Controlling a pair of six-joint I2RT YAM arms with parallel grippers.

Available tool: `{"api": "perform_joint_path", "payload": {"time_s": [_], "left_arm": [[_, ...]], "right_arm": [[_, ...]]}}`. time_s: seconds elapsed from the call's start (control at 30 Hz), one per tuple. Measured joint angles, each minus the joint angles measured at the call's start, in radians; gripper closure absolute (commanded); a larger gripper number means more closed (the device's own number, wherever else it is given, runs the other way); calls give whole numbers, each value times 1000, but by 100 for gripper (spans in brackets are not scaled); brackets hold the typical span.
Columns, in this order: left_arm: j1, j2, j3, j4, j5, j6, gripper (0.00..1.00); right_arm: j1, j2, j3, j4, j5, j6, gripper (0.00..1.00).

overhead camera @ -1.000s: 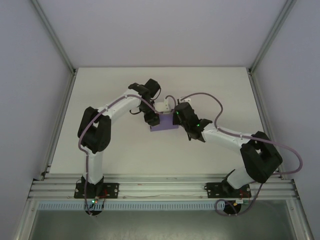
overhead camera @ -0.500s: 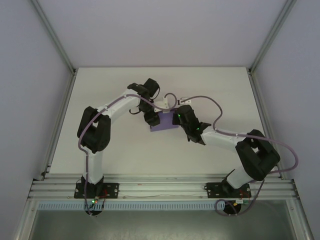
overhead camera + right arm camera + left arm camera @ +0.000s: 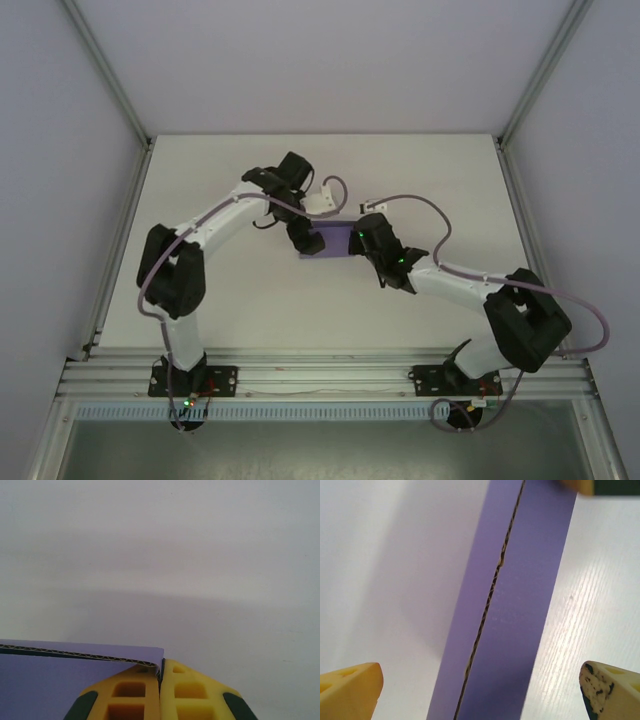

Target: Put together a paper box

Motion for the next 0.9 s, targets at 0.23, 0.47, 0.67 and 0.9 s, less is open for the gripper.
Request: {"api": "perform_joint_path", "payload": {"time_s": [0.23,0.47,0.67,0.9], "left_arm": [[11,-185,-146,93,-107,-145,32],[52,-179,-163,100,-149,-220,61],[55,-150,-161,103,-143,-240,73],[55,-150,-161,108,-136,-244,74]], "right_arm": [[10,34,54,-45,20,0,100],[11,34,72,-82,23,0,100],[13,39,94,-120,23,0,100],[16,40,107,-144,23,0,100]]}}
